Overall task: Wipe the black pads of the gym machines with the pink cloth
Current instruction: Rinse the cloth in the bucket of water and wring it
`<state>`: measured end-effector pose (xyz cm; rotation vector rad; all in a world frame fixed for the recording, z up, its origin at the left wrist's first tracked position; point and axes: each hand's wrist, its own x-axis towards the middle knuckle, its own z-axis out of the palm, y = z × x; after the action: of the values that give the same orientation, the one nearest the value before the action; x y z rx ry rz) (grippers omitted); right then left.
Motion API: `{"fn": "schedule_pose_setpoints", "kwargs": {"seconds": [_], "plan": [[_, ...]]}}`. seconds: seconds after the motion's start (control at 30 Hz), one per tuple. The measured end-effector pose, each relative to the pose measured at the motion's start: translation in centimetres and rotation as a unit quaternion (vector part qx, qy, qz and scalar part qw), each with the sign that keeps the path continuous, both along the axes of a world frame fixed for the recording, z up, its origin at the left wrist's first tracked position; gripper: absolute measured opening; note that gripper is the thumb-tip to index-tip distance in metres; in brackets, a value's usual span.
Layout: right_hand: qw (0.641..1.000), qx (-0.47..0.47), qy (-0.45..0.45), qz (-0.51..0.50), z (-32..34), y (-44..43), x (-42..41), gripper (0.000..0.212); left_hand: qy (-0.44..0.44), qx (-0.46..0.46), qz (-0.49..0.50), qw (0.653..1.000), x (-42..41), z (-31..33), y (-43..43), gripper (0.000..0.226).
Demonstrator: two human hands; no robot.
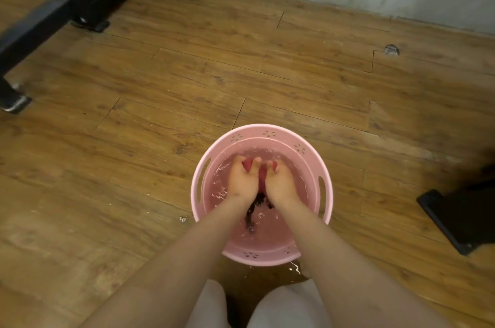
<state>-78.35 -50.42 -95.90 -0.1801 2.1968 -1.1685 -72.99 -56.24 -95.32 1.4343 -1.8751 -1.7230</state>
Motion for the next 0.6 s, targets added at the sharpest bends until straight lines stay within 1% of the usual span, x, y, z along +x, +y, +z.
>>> {"fn": "schedule_pose_setpoints", "kwargs": {"seconds": [0.1,0.13,0.2,0.27,0.3,0.37,0.4,0.47,0.53,0.6], "plan": [[1.000,-0.002,-0.002,-0.023,-0.3,0.2,-0.3,0.006,-0.009,0.005,0.028,1.000,-0.1,-0.2,-0.2,0.017],[0.999,-0.007,-0.004,-0.032,-0.5,0.1,-0.2,0.006,-0.012,0.010,0.039,0.999,-0.1,-0.3,-0.1,0.015],[0.999,-0.006,0.008,-0.035,-1.0,0.1,0.0,0.017,-0.023,0.008,0.052,0.998,0.2,-0.3,0.0,0.010],[1.000,0.009,0.024,-0.011,-1.2,0.2,0.0,0.023,-0.056,0.003,0.048,0.997,0.4,-0.2,0.1,0.021],[1.000,0.014,0.024,0.003,-1.3,0.2,0.0,0.024,-0.080,0.004,0.045,0.996,0.5,-0.1,0.2,0.032],[1.000,0.009,0.005,0.018,-1.3,0.1,0.1,0.027,-0.118,0.022,0.042,0.992,0.5,-0.4,0.1,0.045],[1.000,-0.006,-0.002,0.023,-1.3,0.1,0.3,0.025,-0.123,0.036,0.043,0.991,0.5,-0.6,0.0,0.047],[0.997,-0.065,-0.012,0.025,-1.0,0.0,0.8,0.020,-0.104,0.057,0.053,0.992,0.4,-0.5,0.0,0.048],[0.993,-0.119,-0.008,0.023,-0.4,-0.1,1.2,0.020,-0.086,0.064,0.075,0.991,0.3,-0.3,-0.1,0.048],[0.988,-0.150,-0.005,0.034,0.3,-0.2,1.5,0.020,-0.069,0.081,0.093,0.990,0.1,0.0,-0.3,0.048]]}}
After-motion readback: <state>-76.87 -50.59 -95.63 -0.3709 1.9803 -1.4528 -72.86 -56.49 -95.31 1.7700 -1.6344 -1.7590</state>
